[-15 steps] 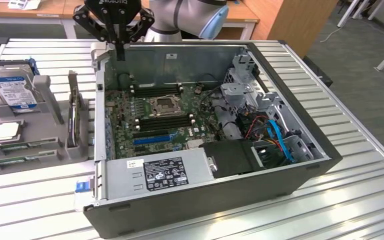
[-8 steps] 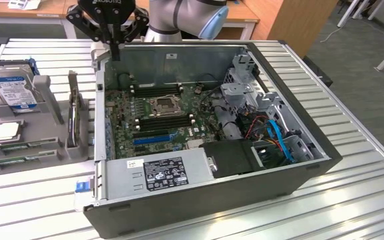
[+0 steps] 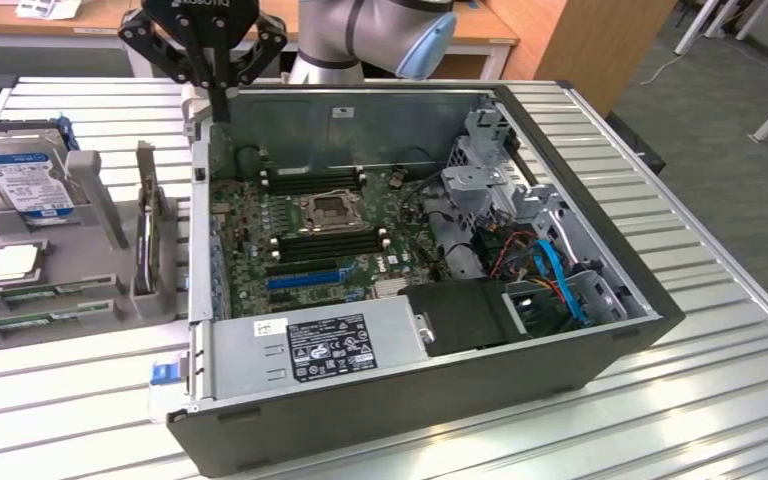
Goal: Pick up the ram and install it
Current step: 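Reach for the ram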
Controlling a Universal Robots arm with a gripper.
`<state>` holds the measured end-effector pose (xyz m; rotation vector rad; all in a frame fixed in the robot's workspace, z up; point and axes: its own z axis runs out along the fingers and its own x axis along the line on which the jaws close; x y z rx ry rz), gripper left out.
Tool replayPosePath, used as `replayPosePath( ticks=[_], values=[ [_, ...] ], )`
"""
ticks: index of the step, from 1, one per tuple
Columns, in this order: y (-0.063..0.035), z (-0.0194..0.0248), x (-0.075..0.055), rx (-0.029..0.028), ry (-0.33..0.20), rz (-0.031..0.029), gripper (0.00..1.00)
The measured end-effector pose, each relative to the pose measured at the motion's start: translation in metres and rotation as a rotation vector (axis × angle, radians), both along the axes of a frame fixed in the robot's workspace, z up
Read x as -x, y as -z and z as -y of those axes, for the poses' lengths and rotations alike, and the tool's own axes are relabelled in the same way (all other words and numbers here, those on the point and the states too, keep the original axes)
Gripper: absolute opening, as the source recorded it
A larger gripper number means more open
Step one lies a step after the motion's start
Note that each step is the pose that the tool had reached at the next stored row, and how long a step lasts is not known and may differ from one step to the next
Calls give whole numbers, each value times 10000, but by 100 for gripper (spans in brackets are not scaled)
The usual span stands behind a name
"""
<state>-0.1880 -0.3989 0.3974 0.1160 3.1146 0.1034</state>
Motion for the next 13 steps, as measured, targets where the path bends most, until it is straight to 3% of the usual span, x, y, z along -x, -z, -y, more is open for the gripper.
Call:
replayPosePath(
  ticks=[13],
  values=[
    [1,0,168,0,-15,-4,10]
  ],
)
